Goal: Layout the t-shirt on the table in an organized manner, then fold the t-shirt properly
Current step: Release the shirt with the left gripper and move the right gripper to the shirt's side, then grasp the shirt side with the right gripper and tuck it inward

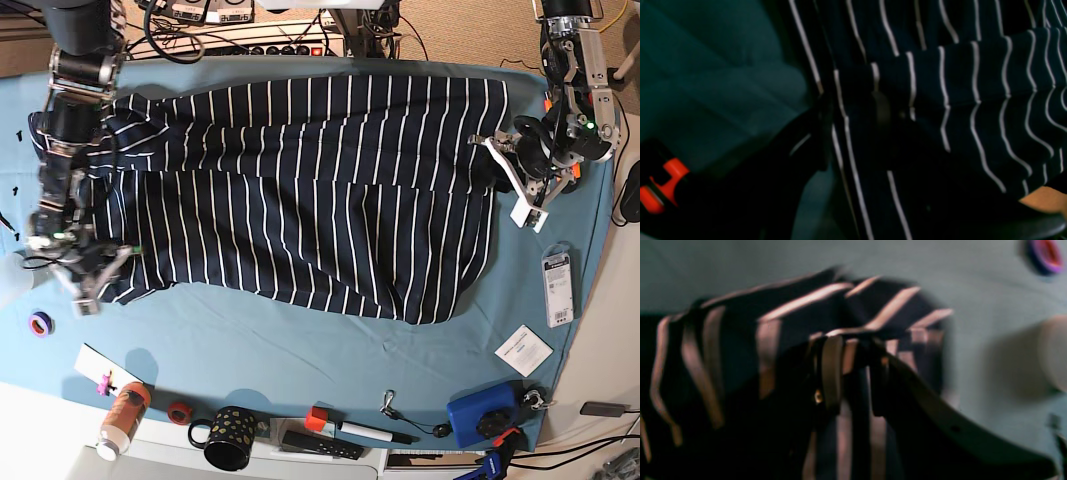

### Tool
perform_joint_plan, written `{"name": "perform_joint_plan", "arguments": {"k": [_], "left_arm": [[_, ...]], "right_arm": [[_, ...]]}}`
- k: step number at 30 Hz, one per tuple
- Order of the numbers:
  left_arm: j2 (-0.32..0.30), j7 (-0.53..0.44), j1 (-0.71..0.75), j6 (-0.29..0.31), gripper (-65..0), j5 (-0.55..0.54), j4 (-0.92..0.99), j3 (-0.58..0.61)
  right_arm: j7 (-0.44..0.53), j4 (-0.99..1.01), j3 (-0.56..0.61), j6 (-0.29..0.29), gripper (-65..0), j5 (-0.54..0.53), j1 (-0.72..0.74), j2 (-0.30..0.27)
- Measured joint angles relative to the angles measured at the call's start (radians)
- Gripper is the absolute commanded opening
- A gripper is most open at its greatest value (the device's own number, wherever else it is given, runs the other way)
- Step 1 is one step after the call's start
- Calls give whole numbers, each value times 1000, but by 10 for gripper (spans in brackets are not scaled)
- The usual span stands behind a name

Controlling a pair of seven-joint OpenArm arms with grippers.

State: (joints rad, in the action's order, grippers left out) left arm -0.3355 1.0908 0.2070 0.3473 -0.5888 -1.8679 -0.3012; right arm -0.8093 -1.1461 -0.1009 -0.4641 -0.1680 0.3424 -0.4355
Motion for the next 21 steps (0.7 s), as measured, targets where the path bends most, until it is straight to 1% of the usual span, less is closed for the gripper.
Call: {"name": "perform_joint_plan", "arguments": {"k": [1,3,4,6,10,13,15,16,17,21], "left_arm": [[0,0,0,0,-458,0,0,0],[0,0,0,0,-458,0,0,0],[0,0,0,0,-458,-1,0,0],[0,0,0,0,-458,-3,0,0],[0,0,0,0,-458,-6,0,0],[0,0,0,0,-458,-6,0,0],[0,0,0,0,-458,-6,0,0],[0,0,0,0,-458,-7,0,0],[0,0,0,0,-458,-6,0,0],[0,0,0,0,-458,-6,0,0]], "right_arm": [[2,3,16,8,-532,22,-2,10],[-3,18,35,44,-611,50,-5,24],[-11,23,37,53,-650,71,-7,29],[-32,25,37,76,-650,106,-7,35],[-58,15,29,76,-650,112,-8,37],[-161,-40,15,77,-650,115,-16,36],[-209,-102,7,74,-650,56,-35,28],[-214,-141,5,56,-650,22,-48,22],[-222,-184,4,56,-650,0,-64,18],[-239,-357,-10,56,-650,-13,-167,-5]]}}
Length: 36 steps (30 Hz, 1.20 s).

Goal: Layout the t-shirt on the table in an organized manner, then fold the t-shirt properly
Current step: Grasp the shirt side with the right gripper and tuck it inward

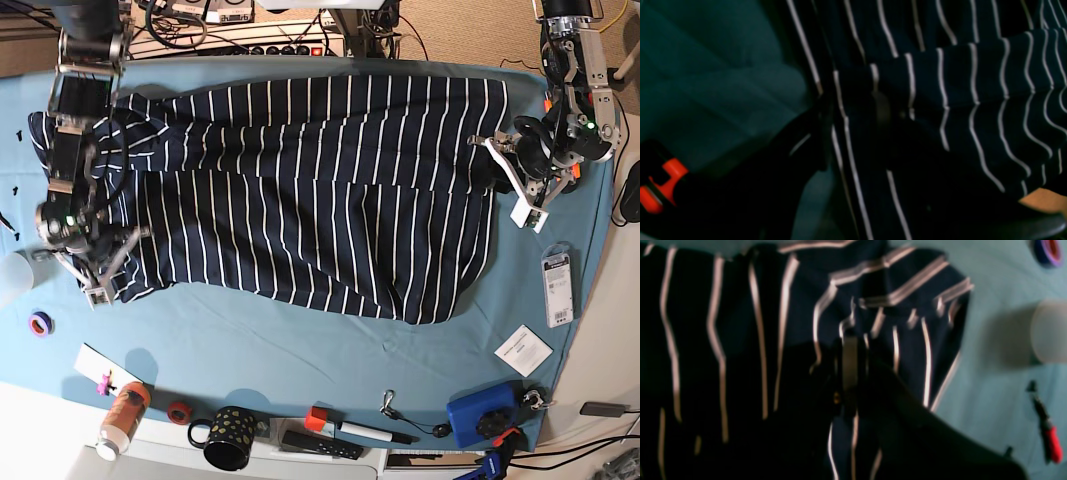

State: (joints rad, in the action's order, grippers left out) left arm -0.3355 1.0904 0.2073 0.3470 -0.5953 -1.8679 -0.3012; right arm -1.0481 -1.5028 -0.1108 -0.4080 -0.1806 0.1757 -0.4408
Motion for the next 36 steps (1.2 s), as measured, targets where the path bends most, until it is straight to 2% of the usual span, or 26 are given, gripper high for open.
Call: {"name": "perform_joint_plan", "arguments": {"k": [5,6,8,9,11,12,16,17,20,22,23,27,31,33,36], "left_arm": [[0,-24,0,0,-458,0,0,0],[0,-27,0,0,-458,0,0,0],[0,-26,0,0,-458,0,0,0],[0,-26,0,0,-458,0,0,0],[0,-26,0,0,-458,0,0,0],[0,-26,0,0,-458,0,0,0],[0,-26,0,0,-458,0,0,0],[0,-26,0,0,-458,0,0,0],[0,-26,0,0,-458,0,0,0],[0,-26,0,0,-458,0,0,0],[-1,-26,0,0,-458,0,0,0],[0,-26,-1,0,-458,0,0,1],[0,-26,-1,0,-458,0,0,0],[0,-26,0,0,-458,0,0,1],[0,-26,0,0,-458,0,0,1]], "right_arm": [[26,-94,-61,19,-650,0,-47,-13],[15,-98,-74,19,-650,15,-42,-14],[-75,-101,-97,19,-650,22,-40,-19],[-129,-101,-106,19,-616,23,-43,-21],[-222,-100,-126,3,-490,27,-48,-21],[-247,-100,-134,-1,-447,23,-48,-21],[-279,-100,-158,2,-435,22,-44,-20],[-248,-100,-164,0,-435,25,-46,-20],[27,-95,-190,6,-436,66,-72,-20],[138,-51,-197,101,-436,86,-74,-20],[141,-11,-199,115,-436,109,-58,-20],[145,270,-204,122,-436,83,68,-21],[177,538,-204,93,-436,19,222,-18],[181,624,-204,71,-436,16,291,-17],[203,712,-204,71,-436,10,350,-18]]}}
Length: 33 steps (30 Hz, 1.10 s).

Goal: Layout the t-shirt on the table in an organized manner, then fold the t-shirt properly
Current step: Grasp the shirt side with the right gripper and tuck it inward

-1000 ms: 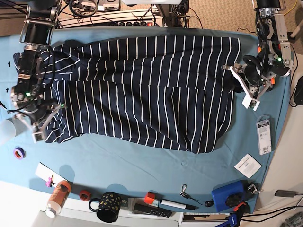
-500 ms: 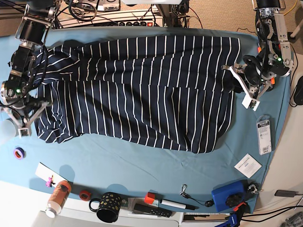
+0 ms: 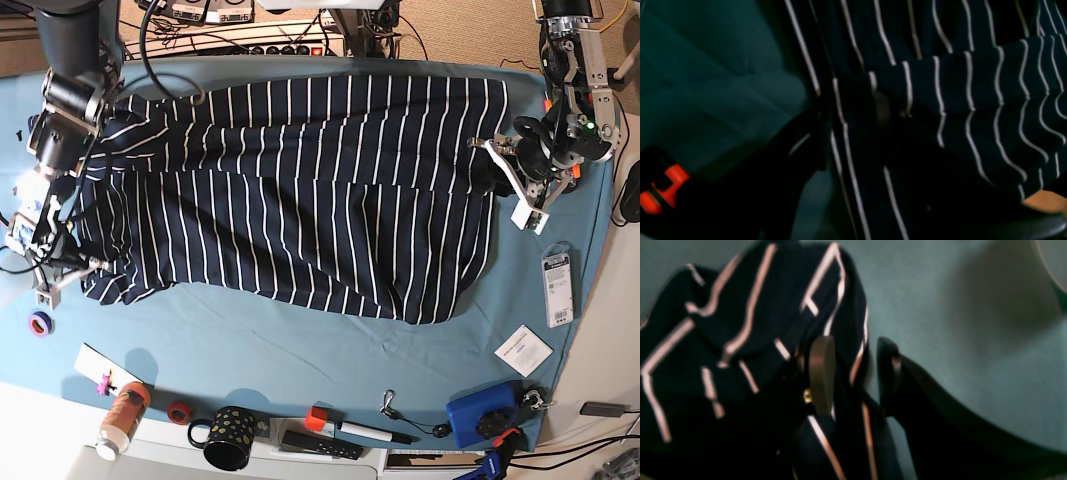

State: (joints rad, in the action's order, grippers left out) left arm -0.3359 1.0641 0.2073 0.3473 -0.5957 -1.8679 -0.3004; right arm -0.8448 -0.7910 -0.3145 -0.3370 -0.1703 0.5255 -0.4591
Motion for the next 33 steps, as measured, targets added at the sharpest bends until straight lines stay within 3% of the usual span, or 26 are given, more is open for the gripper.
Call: {"name": "perform_joint_plan", "arguments": {"k": [4,7,8,13,17,26,33], "left_arm": [[1,0,0,0,-458,0,0,0],[1,0,0,0,-458,0,0,0],[2,0,0,0,-458,0,0,0],[3,0,0,0,-458,0,0,0],[3,0,0,0,-458,0,0,0],[3,0,0,0,-458,0,0,0],[3,0,0,0,-458,0,0,0]], "right_arm": [[4,40,-1,-27,-464,0,3,-3],[-45,28,-1,-79,-639,-4,-1,-6],[-77,12,-3,-82,-650,-10,-4,-6],[-231,-165,1,-97,-650,-21,-68,8],[-336,-416,2,-166,-650,-185,-163,5],[-404,-887,-87,-177,-650,-433,-484,8],[-412,-1120,-206,-362,-650,-643,-704,4]]}}
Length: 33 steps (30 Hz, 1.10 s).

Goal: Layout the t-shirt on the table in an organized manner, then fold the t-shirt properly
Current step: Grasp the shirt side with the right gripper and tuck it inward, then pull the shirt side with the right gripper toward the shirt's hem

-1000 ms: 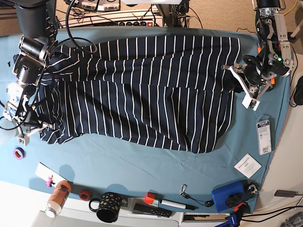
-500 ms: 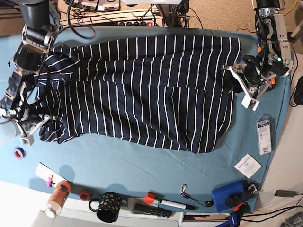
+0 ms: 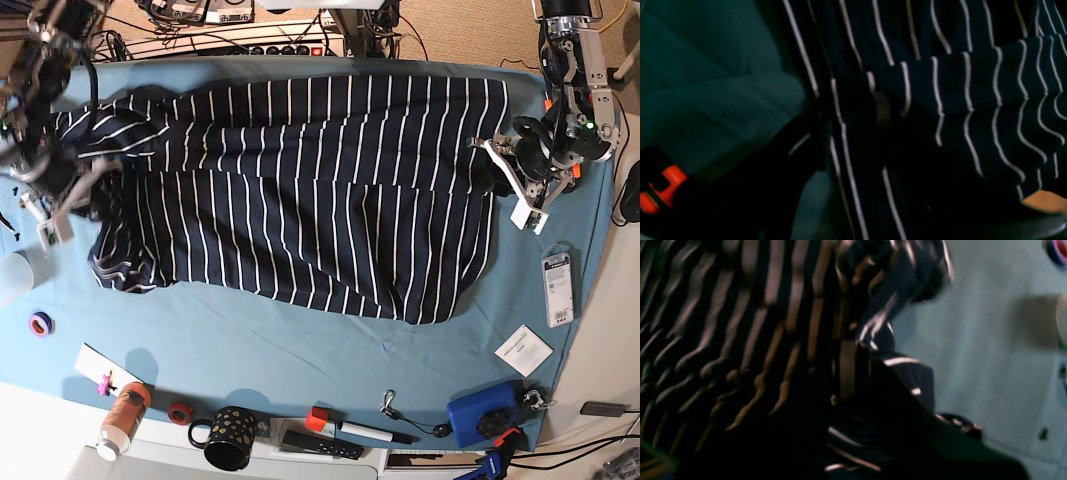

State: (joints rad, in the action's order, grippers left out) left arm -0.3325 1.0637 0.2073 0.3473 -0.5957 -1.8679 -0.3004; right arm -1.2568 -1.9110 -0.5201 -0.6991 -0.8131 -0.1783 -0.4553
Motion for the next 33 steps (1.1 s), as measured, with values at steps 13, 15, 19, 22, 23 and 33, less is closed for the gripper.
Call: {"name": "perform_joint_plan", "arguments": {"k": [13,15,19,22,23,33], "left_arm": [[0,-19,0,0,-458,0,0,0],[0,-26,0,0,-458,0,0,0],[0,-36,0,0,-458,0,0,0],[0,-37,0,0,-458,0,0,0],[0,-37,0,0,-458,0,0,0],[0,-37,0,0,-458,0,0,0]], "right_arm": [[-53,-5,4,2,-650,-153,-132,95],[-52,-5,4,2,-650,-109,-132,94],[-53,-5,4,2,-606,-34,-132,95],[-56,-5,4,2,-469,-24,-132,90],[-60,-5,4,2,-463,-23,-132,90],[265,7,-170,26,-465,97,31,64]]}}
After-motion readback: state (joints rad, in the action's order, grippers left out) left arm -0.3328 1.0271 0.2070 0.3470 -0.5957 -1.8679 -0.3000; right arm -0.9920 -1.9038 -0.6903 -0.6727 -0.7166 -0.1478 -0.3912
